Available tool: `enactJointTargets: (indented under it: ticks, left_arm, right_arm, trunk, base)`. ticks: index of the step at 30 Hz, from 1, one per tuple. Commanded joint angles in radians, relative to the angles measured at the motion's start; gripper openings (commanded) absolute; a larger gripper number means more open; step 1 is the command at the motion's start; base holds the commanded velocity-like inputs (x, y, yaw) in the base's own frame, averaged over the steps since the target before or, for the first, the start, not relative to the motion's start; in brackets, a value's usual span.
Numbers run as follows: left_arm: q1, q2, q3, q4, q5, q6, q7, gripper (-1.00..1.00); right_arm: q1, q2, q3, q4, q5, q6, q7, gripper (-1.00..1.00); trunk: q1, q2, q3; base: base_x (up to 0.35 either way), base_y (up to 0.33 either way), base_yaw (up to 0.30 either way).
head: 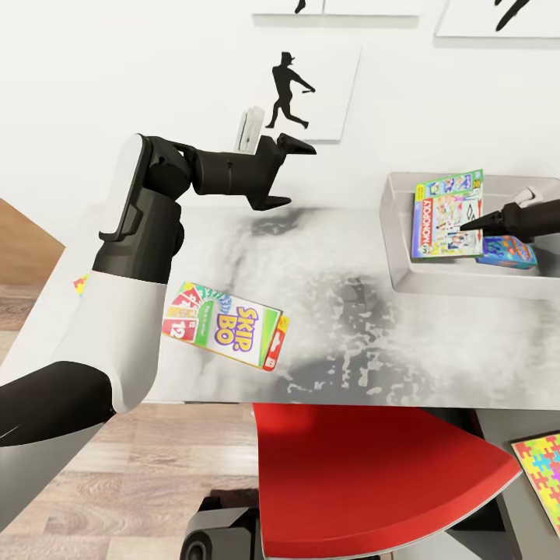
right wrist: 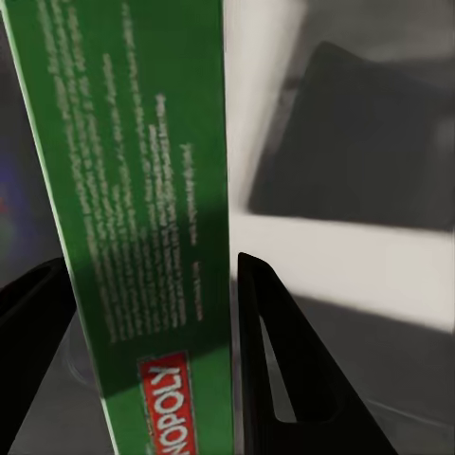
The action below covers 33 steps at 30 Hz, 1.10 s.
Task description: Put all the toys in the child's room - the three board games (two on the bed and one on the table), the two jigsaw puzzles on the table, and the tennis ball on the table - inside the toy box on the table in the child's room.
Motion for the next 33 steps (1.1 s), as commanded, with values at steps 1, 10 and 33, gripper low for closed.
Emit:
enactJointTargets:
  ticks: [1, 10, 33]
  left_arm:
    - [-0.001, -0.001, 0.001, 0.000, 0.009, 0.000, 0.010, 1.00]
    - [-0.002, 0.000, 0.001, -0.001, 0.009, 0.001, 0.011, 1.00]
    - [-0.001, 0.001, 0.001, 0.000, 0.009, 0.001, 0.012, 1.00]
  right_arm:
    - [-0.001, -0.001, 0.005, -0.002, -0.004, 0.005, 0.007, -1.00]
    - [-0.001, -0.002, 0.007, -0.009, -0.003, -0.002, 0.007, -1.00]
    - [-0.002, -0.034, 0.010, -0.013, -0.001, -0.042, 0.006, -1.00]
  trunk:
    - [0.000, -0.001, -0.002]
    - [0.000, -0.001, -0.008]
    - [0.000, -0.001, -0.030]
  base:
    - [0.000, 0.000, 0.000]
    - [0.000, 0.000, 0.000]
    - [0.000, 0.000, 0.000]
